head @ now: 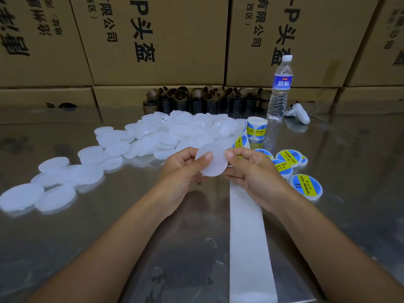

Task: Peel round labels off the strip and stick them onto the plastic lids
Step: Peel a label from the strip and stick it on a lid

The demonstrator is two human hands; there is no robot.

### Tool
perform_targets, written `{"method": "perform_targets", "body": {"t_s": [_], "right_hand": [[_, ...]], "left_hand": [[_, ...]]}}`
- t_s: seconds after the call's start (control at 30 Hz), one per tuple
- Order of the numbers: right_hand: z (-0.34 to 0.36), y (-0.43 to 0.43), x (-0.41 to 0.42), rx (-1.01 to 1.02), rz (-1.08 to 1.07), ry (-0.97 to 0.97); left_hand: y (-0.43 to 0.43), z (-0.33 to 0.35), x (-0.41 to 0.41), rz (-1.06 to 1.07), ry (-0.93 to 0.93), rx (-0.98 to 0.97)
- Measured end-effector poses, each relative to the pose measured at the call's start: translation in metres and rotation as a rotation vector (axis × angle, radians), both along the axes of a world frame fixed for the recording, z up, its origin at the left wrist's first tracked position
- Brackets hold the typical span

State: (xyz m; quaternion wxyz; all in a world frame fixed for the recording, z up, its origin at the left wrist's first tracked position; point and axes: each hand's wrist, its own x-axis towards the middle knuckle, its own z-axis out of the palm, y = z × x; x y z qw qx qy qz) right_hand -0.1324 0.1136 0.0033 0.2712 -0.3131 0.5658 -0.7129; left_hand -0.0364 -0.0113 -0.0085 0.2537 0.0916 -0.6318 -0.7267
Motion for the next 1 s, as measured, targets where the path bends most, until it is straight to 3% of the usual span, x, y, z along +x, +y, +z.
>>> {"method": "perform_targets", "body": {"t_s": [0.3, 0.57, 0.7, 0.83, 1.0], "right_hand": [[0.0, 0.001, 0.001, 0.061, -0.122, 0.162], [0.0, 0.001, 0.004, 0.046, -0.073, 0.189], [0.001, 0.001, -0.003, 0.052, -0.321, 0.212], [-0.005, 0.008, -0.015, 0.306, -0.749, 0.497], [-0.015, 0.008, -0.018, 0.552, -0.712, 0.652]], "left_hand": [[0.0, 0.0, 0.001, -0.003, 0.019, 0.005], [0.0, -0.003, -0.002, -0.114, -0.005, 0.085], [-0.001, -0.004, -0.004, -0.089, -0.01, 0.126], [-0.003, -0.005, -0.004, -0.072, -0.019, 0.148], [-0.004, -0.004, -0.004, -0.079, 0.04, 0.174]]}}
